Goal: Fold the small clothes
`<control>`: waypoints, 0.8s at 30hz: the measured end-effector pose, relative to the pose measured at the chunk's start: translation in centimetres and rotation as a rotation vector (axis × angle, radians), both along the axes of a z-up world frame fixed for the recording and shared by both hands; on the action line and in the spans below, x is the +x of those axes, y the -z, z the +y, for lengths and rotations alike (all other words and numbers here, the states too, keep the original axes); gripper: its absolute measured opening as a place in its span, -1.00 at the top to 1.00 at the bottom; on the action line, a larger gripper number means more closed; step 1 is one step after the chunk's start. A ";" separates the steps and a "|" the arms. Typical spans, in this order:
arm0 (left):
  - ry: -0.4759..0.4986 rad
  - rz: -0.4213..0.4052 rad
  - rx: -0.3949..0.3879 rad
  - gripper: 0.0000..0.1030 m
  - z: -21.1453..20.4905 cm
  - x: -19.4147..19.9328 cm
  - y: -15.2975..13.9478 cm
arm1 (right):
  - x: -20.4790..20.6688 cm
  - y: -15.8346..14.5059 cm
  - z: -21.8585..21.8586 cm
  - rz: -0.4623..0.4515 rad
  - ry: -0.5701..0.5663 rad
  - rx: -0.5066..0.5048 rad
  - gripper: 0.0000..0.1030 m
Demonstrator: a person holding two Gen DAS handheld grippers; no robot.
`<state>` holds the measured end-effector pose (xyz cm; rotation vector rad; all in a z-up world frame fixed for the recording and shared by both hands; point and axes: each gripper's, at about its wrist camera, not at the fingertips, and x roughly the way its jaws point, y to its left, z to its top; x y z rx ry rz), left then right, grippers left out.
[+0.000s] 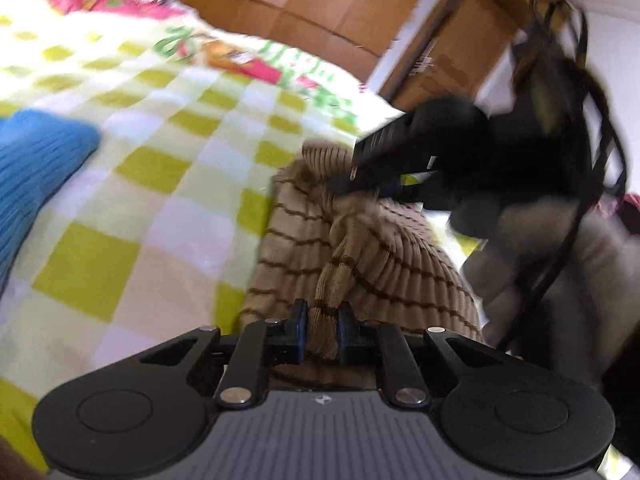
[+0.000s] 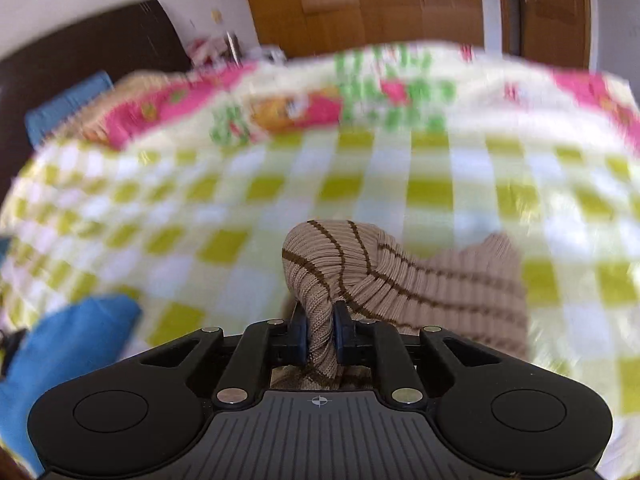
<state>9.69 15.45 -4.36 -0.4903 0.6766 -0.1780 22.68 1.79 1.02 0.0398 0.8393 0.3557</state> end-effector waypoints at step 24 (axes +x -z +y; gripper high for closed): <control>-0.170 0.086 0.158 0.31 1.1 -4.5 -2.2 | -0.9 2.0 1.8 -0.074 -0.149 0.109 -0.10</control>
